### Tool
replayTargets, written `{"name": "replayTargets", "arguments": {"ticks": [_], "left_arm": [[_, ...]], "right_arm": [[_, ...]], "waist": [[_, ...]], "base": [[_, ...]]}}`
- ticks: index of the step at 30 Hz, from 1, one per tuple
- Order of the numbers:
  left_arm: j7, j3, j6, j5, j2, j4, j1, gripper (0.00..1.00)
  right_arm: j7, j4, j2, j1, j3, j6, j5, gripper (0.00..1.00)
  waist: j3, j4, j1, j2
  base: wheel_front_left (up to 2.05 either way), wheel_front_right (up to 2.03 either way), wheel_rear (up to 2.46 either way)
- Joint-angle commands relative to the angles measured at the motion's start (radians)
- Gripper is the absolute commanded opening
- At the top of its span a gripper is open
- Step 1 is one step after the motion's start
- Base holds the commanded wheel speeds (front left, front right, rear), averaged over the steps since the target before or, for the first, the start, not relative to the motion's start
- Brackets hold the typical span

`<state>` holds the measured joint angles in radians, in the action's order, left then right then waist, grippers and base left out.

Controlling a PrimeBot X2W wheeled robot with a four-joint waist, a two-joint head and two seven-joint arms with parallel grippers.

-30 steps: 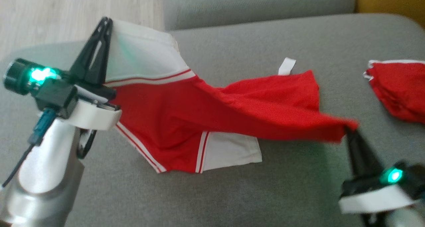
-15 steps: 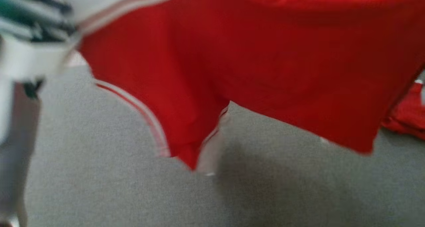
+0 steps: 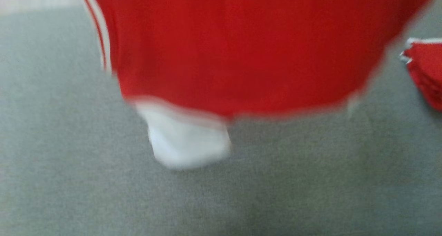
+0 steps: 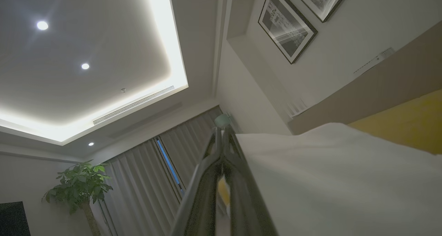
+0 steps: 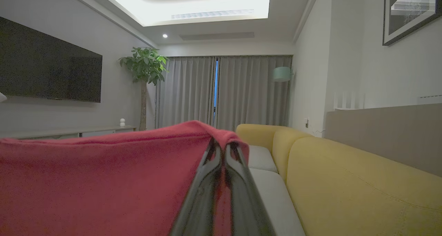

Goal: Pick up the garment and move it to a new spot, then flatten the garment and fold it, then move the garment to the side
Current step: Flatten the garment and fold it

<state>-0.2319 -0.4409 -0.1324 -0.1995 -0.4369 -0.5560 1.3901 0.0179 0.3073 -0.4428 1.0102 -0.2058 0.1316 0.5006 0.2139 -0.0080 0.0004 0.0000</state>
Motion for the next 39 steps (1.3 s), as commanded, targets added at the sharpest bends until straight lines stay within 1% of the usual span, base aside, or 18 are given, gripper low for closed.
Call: {"name": "replayTargets", "arguments": {"ticks": [1,4,7,11,14,19,23,25,26,30,34,35,39], "left_arm": [[-0.010,0.030,0.005,0.010,-0.043,0.000,0.087,0.00],[-0.027,0.048,0.030,0.027,-0.027,-0.053,0.172,0.00],[-0.029,0.074,0.045,0.047,-0.020,-0.013,0.222,0.00],[-0.029,0.103,0.034,0.045,-0.014,0.059,0.185,0.00],[-0.030,0.108,0.018,0.032,-0.015,0.109,0.111,0.00],[-0.030,0.124,0.006,-0.010,-0.019,0.211,-0.092,0.00],[-0.030,0.148,0.003,-0.048,-0.016,0.305,-0.312,0.00],[-0.030,0.151,0.003,-0.074,-0.017,0.346,-0.434,0.00],[-0.030,0.147,0.002,-0.104,-0.023,0.382,-0.555,0.00],[-0.030,0.135,0.002,-0.145,-0.035,0.428,-0.774,0.00],[-0.030,0.125,0.002,-0.160,-0.039,0.467,-0.959,0.00],[-0.030,0.125,0.002,-0.160,-0.039,0.467,-0.959,0.00],[-0.030,0.107,0.002,-0.161,-0.050,0.489,-1.126,0.00]], "right_arm": [[-0.024,0.004,0.004,0.055,-0.014,-0.001,-0.002,0.00],[-0.103,0.103,0.018,0.157,-0.042,-0.001,-0.003,0.00],[-0.172,0.188,0.018,0.236,-0.063,-0.001,0.004,0.00],[-0.220,0.259,-0.009,0.286,-0.125,-0.001,0.026,0.00],[-0.235,0.301,-0.030,0.278,-0.180,-0.001,0.059,0.00],[-0.256,0.360,-0.061,0.203,-0.249,-0.001,0.119,0.00],[-0.256,0.357,-0.096,0.088,-0.328,-0.001,0.211,0.00],[-0.250,0.339,-0.127,0.019,-0.367,-0.001,0.270,0.00],[-0.242,0.314,-0.162,-0.054,-0.401,-0.001,0.331,0.00],[-0.232,0.254,-0.235,-0.202,-0.464,-0.001,0.437,0.00],[-0.231,0.189,-0.297,-0.347,-0.508,-0.001,0.531,0.00],[-0.231,0.189,-0.297,-0.347,-0.508,-0.001,0.531,0.00],[-0.232,0.123,-0.345,-0.484,-0.551,-0.001,0.593,0.00]], "waist": [[0.120,-0.001,-0.0004,0.0000],[0.166,-0.002,-0.0004,0.0000],[0.201,0.001,-0.0004,0.0000],[0.235,0.014,-0.0004,0.0000],[0.252,0.023,-0.0004,0.0000],[0.248,0.041,-0.0004,0.0000],[0.206,0.053,-0.0004,0.0000],[0.176,0.057,-0.0004,0.0000],[0.143,0.059,-0.0004,0.0000],[0.064,0.063,-0.0004,0.0000],[-0.027,0.066,-0.0004,0.0000],[-0.027,0.066,-0.0004,0.0000],[-0.107,0.064,-0.0004,0.0000]], "base": [[0.00,0.00,0.00],[0.00,0.00,0.00],[0.00,0.00,0.00],[0.00,0.00,0.00],[0.00,0.00,0.00],[0.00,0.00,0.00],[0.00,0.00,0.00],[0.00,0.00,0.00],[0.00,0.00,0.00],[0.00,0.00,0.00],[0.00,0.00,0.00],[0.00,0.00,0.00],[0.00,0.00,0.00]]}}
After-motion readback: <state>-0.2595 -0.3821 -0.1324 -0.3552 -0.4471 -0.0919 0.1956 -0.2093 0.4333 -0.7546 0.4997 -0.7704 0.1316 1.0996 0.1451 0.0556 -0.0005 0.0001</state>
